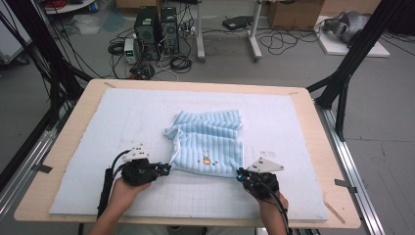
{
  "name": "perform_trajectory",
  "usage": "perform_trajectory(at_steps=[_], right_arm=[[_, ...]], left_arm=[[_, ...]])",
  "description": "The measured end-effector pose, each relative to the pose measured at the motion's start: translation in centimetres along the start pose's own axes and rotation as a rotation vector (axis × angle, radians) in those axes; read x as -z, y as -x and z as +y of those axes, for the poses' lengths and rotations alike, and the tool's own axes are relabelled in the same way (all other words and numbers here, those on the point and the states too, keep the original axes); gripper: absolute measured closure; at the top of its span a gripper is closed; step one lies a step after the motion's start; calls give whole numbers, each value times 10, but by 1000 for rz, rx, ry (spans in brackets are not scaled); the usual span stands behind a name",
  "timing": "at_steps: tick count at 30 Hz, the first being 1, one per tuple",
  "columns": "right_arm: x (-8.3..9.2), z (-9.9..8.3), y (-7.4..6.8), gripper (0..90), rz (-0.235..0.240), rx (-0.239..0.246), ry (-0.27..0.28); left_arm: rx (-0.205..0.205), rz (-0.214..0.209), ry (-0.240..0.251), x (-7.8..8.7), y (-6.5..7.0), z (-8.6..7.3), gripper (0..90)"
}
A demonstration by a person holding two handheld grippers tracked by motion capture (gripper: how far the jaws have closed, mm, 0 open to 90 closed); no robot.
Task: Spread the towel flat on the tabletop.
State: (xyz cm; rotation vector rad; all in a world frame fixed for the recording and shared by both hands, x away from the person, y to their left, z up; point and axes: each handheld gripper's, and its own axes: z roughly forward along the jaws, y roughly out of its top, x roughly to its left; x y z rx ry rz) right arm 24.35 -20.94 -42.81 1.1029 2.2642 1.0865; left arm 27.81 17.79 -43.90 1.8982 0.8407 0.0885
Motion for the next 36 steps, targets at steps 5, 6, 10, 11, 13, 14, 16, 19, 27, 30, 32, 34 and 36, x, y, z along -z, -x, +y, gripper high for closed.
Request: perform_trajectory(at_steps=[5, 6, 10, 11, 13, 14, 16, 19, 27, 30, 32, 34, 36], right_arm=[[15, -7, -14, 827, 31, 8, 13], [17, -9, -17, 827, 37, 16, 15], [29, -15, -26, 816, 55, 18, 15], [31, -17, -28, 805, 53, 27, 9], [33, -18, -30, 773, 48, 32, 4], [34, -18, -29, 720, 36, 33, 14], [34, -16, -26, 587, 20, -4, 36], [29, -12, -20, 456, -9, -51, 51], [2, 0, 1, 517, -55, -144, 56], [-13, 4, 7, 582, -57, -135, 13], [-22, 5, 9, 587, -59, -126, -27], [-31, 5, 10, 586, -54, -132, -81], [-33, 4, 8, 594, -55, -157, -94]], left_arm=[[-1, -48, -11, 14, 15, -18, 848], [7, -59, -16, 16, 18, -22, 848], [6, -83, -55, 27, 27, -40, 845], [3, -86, -65, 29, 29, -42, 841], [3, -76, -69, 32, 30, -44, 777], [6, -53, -56, 33, 29, -43, 681], [34, -22, -16, 34, 26, -39, 534], [69, 7, 47, 33, 19, -29, 448], [144, 103, 51, 6, -3, -5, 439], [142, 132, 27, -4, -7, -2, 448], [147, 138, -5, -11, -9, -3, 453], [120, 147, -41, -17, -9, -5, 513], [75, 166, -55, -17, -4, -6, 627]])
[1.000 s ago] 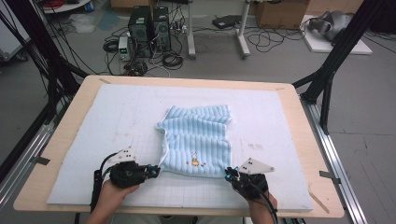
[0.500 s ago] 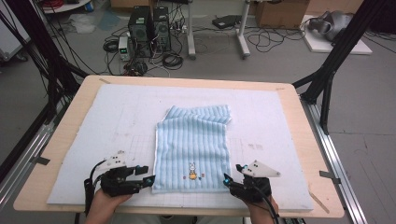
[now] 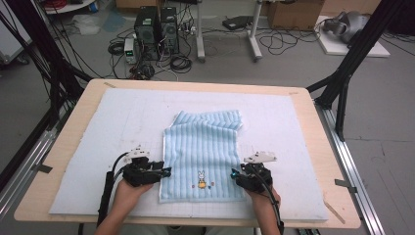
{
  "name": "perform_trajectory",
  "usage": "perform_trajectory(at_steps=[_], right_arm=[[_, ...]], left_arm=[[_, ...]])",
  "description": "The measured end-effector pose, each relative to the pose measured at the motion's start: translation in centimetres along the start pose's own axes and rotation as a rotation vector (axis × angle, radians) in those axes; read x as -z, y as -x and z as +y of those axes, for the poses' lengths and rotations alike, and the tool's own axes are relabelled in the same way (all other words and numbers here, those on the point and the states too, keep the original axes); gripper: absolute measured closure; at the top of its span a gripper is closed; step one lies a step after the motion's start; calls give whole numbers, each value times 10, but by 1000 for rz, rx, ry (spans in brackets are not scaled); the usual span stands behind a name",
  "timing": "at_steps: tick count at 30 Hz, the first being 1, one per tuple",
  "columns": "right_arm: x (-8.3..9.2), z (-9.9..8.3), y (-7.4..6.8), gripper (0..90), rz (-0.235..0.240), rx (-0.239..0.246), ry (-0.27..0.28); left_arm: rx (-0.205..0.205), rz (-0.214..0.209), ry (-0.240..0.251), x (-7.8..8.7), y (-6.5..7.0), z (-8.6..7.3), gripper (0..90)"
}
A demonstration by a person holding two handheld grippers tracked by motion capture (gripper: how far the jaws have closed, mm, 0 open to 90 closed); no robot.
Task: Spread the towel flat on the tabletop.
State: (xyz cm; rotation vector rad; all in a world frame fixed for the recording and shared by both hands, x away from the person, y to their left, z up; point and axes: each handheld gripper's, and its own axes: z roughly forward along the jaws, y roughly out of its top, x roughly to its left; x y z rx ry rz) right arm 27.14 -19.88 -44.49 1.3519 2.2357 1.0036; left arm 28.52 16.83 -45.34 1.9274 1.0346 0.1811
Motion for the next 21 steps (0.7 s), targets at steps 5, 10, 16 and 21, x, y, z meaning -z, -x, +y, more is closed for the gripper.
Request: perform_trajectory(at_steps=[5, 10, 16, 21], right_arm=[[7, -4, -4, 825, 35, 47, -16], [18, -12, -13, 838, 69, 87, -33], [36, -25, -25, 834, 107, 111, -30], [50, -38, -34, 839, 118, 120, -25]], left_arm=[[-38, -30, -34, 7, 6, -7, 871], [-58, -85, -40, 20, 11, -19, 871], [-63, -130, -47, 36, 15, -33, 870], [-85, -160, -47, 45, 22, -45, 870]])
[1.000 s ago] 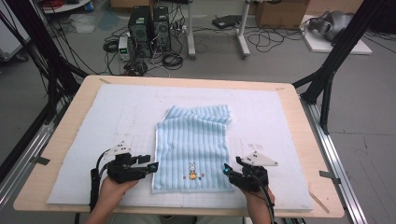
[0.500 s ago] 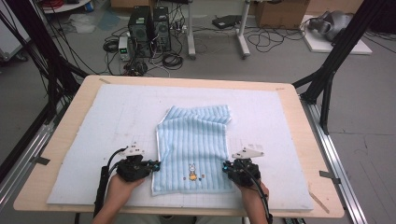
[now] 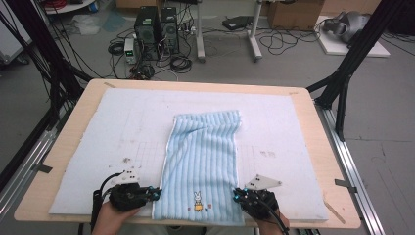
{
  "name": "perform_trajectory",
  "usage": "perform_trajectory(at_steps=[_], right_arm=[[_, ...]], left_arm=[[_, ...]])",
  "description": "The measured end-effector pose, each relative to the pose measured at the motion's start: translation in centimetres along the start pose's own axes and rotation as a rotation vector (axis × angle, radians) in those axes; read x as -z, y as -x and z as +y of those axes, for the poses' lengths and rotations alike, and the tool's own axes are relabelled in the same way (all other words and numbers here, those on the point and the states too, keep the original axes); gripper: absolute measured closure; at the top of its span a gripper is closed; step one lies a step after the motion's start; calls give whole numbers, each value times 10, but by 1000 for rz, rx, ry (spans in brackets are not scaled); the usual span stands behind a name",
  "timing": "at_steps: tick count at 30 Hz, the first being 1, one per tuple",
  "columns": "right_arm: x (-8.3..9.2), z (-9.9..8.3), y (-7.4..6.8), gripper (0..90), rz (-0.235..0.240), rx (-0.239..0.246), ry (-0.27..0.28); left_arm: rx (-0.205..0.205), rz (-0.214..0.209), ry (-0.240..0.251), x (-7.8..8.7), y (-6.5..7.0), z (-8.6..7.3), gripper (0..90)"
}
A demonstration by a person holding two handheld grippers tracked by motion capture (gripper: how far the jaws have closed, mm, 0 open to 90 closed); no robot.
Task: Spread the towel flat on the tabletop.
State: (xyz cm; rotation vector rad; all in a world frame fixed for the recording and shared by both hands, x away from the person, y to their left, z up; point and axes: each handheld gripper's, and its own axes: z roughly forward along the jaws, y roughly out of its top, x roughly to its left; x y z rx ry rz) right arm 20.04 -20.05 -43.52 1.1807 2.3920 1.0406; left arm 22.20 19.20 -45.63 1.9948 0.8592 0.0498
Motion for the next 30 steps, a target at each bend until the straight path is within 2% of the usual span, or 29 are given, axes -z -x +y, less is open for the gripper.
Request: perform_trajectory(at_steps=[2, 4, 6, 7, 9, 11, 14, 17, 20, 24, 26, 27, 28, 30], right_arm=[[1, -7, -1, 830, -1, 4, -10], [3, -13, 0, 777, 15, -4, 11], [5, -13, 3, 703, 2, -18, 34], [6, -11, 4, 658, 2, -25, 53], [6, -6, 7, 493, -27, -47, 97], [5, -1, 13, 403, -36, -81, 146], [-2, 7, 20, 298, -39, -99, 184], [-11, 14, 25, 241, -58, -84, 187], [-21, 24, 32, 118, -85, -54, 185], [-39, 36, 43, 112, -133, -114, 154], [-47, 39, 48, 112, -118, -128, 125], [-50, 41, 49, 113, -94, -124, 116], [-52, 42, 50, 167, -77, -125, 106], [-53, 44, 49, 310, -86, -124, 91]], left_arm=[[-8, -10, 0, 3, 2, -3, 870], [-12, -8, 19, 5, 3, -5, 829], [14, 5, 50, 6, 1, -3, 629], [18, 22, 75, 7, 0, -2, 574], [32, 38, 116, 8, -4, 4, 511], [42, 49, 144, 9, -8, 10, 478], [51, 61, 174, 8, -14, 18, 458], [46, 80, 198, 8, -20, 24, 447], [55, 87, 225, 10, -27, 28, 425], [70, 112, 262, 13, -36, 32, 397], [86, 123, 279, 13, -40, 35, 367], [90, 133, 285, 14, -42, 37, 348], [91, 137, 286, 14, -43, 39, 325], [101, 150, 294, 15, -46, 41, 301]])
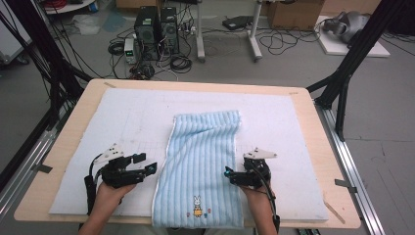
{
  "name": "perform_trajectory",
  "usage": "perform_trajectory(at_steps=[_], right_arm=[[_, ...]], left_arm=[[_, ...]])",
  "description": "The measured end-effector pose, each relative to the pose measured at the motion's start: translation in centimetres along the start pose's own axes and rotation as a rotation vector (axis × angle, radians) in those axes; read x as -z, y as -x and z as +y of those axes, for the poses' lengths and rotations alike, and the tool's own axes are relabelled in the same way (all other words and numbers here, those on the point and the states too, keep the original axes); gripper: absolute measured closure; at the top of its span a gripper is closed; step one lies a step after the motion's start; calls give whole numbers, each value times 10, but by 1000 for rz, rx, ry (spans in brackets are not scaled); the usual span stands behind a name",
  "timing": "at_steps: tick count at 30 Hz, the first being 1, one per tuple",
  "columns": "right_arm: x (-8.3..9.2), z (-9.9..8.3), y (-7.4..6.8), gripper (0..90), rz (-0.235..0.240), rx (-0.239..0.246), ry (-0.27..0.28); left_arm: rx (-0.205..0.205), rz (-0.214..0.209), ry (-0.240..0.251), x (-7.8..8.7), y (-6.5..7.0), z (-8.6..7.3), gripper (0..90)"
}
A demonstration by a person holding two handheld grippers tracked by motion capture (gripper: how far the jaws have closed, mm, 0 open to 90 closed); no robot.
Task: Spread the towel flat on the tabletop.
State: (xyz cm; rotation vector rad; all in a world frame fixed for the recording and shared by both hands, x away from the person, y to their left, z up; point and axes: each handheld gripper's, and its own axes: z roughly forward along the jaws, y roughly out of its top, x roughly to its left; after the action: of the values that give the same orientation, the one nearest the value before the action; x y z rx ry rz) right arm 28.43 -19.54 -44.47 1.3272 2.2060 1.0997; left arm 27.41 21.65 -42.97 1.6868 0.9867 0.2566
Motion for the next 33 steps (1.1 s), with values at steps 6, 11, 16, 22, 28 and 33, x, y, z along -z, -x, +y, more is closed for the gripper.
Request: perform_trajectory(at_steps=[6, 11, 16, 22, 28, 33], right_arm=[[1, -1, -3, 527, 24, 18, 4], [2, 1, 4, 631, 38, -19, 11], [-1, -4, 5, 772, 23, -5, -28], [3, -5, -1, 863, 37, 40, -45], [18, -17, 5, 863, 61, 23, -48], [35, -30, 6, 863, 87, 25, -60]], left_arm=[[-14, 26, 19, -2, -5, 7, 244], [23, 25, 35, -7, -12, 9, 241], [3, 45, 38, -14, -16, 13, 247], [-39, 49, 20, -25, -18, 31, 253], [-35, 51, -30, -43, -24, 38, 257], [-39, 53, -75, -61, -24, 40, 266]])
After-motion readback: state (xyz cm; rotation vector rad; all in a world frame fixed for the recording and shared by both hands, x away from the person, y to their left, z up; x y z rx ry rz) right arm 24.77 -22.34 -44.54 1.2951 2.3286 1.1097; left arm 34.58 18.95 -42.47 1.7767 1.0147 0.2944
